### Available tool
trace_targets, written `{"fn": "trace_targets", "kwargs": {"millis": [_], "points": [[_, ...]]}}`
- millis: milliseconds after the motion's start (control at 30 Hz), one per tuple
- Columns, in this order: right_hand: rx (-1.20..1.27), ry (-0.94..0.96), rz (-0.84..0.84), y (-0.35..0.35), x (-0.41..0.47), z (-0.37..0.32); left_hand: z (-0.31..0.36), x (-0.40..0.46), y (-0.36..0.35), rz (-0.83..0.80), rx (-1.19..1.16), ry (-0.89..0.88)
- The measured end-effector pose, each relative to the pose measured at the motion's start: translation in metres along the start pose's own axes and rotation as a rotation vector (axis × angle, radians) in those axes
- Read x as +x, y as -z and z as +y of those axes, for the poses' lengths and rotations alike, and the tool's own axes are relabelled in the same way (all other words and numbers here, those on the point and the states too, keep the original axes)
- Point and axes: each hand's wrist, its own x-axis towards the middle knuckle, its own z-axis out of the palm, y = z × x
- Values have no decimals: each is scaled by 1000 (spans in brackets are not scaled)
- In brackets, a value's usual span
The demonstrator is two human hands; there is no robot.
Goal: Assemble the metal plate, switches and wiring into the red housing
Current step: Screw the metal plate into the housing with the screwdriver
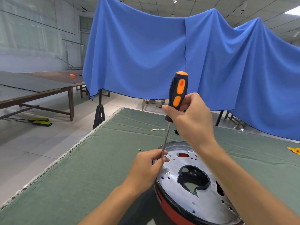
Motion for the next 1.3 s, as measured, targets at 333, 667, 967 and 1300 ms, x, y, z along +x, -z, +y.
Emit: {"fn": "trace_targets", "kwargs": {"millis": [333,667,967,1300], "points": [[244,20,-295,11,1,2,4,0,1,-24,-5,35],[273,85,-20,-15,-11,13,3,6,-1,-86,64,139],[439,119,32,-19,-17,22,11,7,2,-140,408,-83],[392,187,94,-25,-19,28,17,7,3,-184,521,-191]]}}
